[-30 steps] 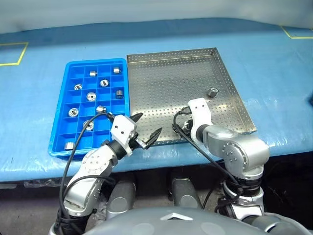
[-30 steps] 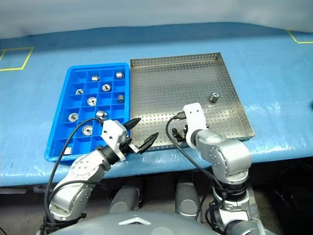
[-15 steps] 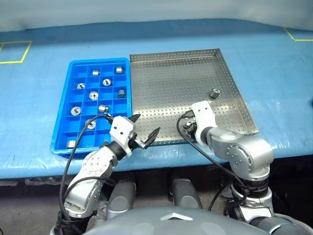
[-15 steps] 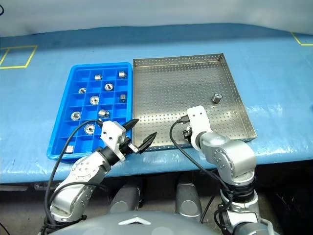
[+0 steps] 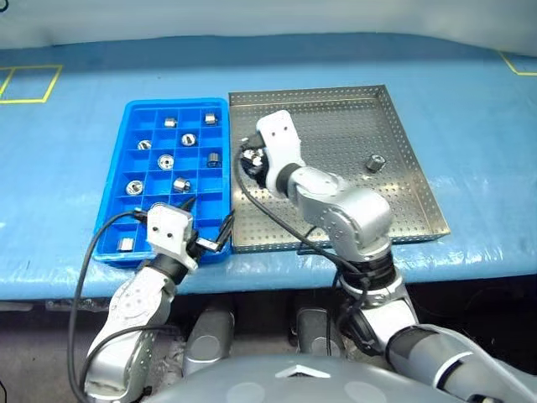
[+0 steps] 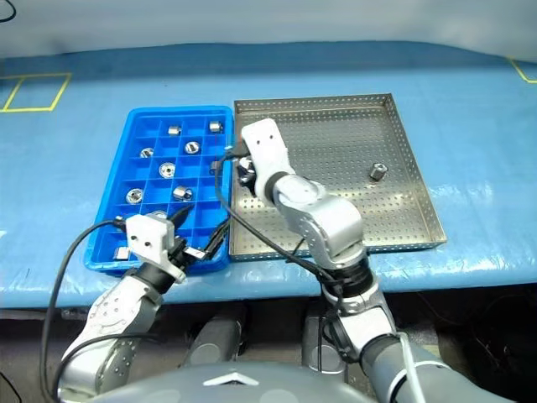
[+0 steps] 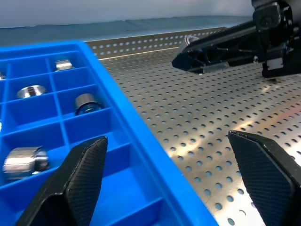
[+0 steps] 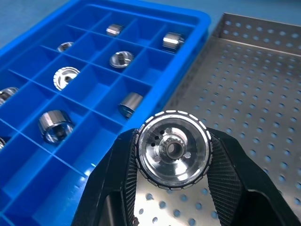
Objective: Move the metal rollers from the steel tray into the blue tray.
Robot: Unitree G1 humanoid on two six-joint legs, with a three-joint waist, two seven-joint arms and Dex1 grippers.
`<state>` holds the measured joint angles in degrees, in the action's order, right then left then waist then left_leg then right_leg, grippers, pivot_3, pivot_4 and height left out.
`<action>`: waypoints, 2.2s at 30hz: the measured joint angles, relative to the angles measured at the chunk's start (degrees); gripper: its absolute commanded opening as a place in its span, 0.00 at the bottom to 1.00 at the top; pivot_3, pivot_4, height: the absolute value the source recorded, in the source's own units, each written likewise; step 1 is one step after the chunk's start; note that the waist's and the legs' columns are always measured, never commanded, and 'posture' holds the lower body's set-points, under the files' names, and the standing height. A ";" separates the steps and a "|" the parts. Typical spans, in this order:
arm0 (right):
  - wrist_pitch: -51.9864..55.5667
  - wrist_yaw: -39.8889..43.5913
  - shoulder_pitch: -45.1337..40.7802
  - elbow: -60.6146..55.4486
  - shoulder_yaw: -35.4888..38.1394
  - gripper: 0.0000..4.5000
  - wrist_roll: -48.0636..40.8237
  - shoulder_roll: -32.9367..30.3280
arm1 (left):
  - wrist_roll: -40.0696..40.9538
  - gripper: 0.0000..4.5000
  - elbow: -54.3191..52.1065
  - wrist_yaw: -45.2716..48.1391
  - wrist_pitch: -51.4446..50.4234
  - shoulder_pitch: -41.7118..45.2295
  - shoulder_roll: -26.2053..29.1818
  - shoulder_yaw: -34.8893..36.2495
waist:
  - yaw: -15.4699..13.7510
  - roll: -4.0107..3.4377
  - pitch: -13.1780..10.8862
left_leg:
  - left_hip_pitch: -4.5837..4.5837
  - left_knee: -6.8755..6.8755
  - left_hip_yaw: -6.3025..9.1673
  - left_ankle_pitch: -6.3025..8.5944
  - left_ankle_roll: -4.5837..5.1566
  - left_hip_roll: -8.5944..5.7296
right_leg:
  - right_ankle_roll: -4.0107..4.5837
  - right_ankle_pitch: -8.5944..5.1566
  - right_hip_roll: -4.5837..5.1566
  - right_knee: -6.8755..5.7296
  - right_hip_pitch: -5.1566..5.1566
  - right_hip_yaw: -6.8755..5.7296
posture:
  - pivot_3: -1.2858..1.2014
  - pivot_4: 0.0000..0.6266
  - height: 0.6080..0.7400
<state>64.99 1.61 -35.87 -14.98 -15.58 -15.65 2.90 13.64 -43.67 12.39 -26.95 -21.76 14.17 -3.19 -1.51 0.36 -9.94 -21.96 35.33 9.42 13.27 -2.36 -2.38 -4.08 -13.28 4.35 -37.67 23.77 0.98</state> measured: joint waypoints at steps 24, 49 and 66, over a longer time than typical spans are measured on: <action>-0.53 6.76 6.94 1.61 -8.05 0.73 1.78 -0.05 | -1.29 1.00 -6.02 -1.97 4.14 -12.28 -0.63 2.47 | -7.20 0.01 0.00 | -0.04 -0.08 0.09 0.02 -0.05 0.00 | 0.29 -0.34 -0.01 0.03 0.03 -0.11 | 0.66 0.24 1.00; -25.21 -19.06 0.54 17.66 21.33 1.00 14.34 1.93 | 0.44 1.00 2.65 6.91 1.02 7.75 2.60 -6.49 | 0.12 -0.02 0.01 | 0.00 -0.10 -0.05 -0.03 -0.13 0.01 | 0.31 0.03 0.01 -0.03 0.04 -0.02 | 0.55 0.24 1.00; -49.02 -47.22 -12.64 55.82 32.06 1.00 18.51 1.77 | 0.45 1.00 6.26 7.97 0.74 11.65 1.65 -10.17 | 3.20 -0.03 0.01 | 0.15 -0.11 -0.21 -0.04 -0.09 0.01 | 0.34 0.03 0.00 -0.14 -0.02 0.17 | 0.57 0.24 1.00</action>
<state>15.97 -45.61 -48.51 40.84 16.48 2.86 4.67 14.09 -37.41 20.37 -26.21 -10.11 15.81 -13.36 1.69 0.32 -9.93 -21.81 35.22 9.22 13.23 -2.45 -2.38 -3.73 -13.25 4.35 -37.81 23.75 1.15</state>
